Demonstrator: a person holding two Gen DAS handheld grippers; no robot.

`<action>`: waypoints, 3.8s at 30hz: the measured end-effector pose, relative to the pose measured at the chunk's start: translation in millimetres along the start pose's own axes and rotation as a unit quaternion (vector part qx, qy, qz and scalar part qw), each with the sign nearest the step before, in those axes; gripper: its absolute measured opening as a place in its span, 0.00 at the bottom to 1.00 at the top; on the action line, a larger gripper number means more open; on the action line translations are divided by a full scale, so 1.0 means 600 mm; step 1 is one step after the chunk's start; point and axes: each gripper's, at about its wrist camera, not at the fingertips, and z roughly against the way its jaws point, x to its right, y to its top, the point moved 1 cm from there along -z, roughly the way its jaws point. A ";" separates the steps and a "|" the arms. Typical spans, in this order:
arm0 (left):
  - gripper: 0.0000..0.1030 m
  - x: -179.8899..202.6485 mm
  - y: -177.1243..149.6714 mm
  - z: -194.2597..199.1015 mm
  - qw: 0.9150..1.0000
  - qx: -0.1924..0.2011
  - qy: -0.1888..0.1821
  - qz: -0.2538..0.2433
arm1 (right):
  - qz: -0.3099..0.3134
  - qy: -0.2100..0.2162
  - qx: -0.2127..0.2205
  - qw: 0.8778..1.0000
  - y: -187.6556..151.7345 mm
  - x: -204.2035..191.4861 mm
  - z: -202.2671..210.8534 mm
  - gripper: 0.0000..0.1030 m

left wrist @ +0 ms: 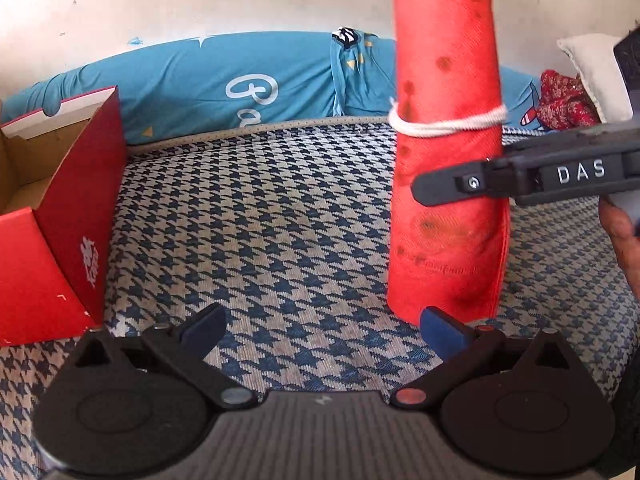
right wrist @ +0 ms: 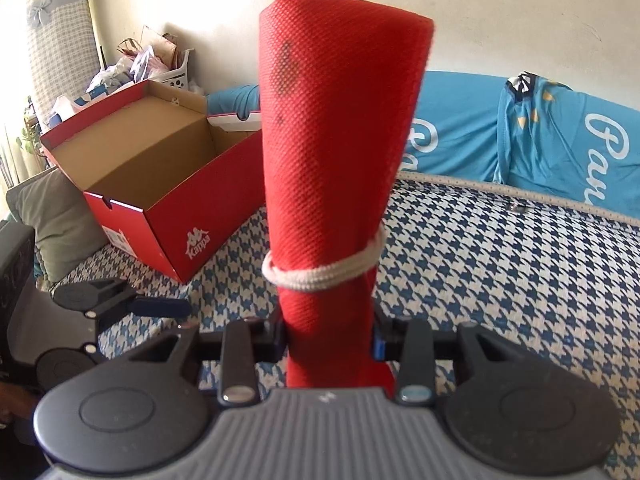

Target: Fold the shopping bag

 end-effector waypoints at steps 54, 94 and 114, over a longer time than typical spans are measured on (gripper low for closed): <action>1.00 0.018 -0.012 -0.029 0.999 -0.026 -0.011 0.031 | 0.005 0.030 0.014 0.999 -0.008 -0.021 -0.004 0.35; 1.00 0.025 -0.023 0.040 0.992 0.043 -0.116 -0.040 | 0.527 -0.286 0.103 0.794 -0.175 -0.071 0.076 0.35; 1.00 0.056 -0.030 0.030 0.987 0.013 -0.120 -0.107 | 0.658 -0.275 0.084 0.696 -0.257 -0.011 0.087 0.35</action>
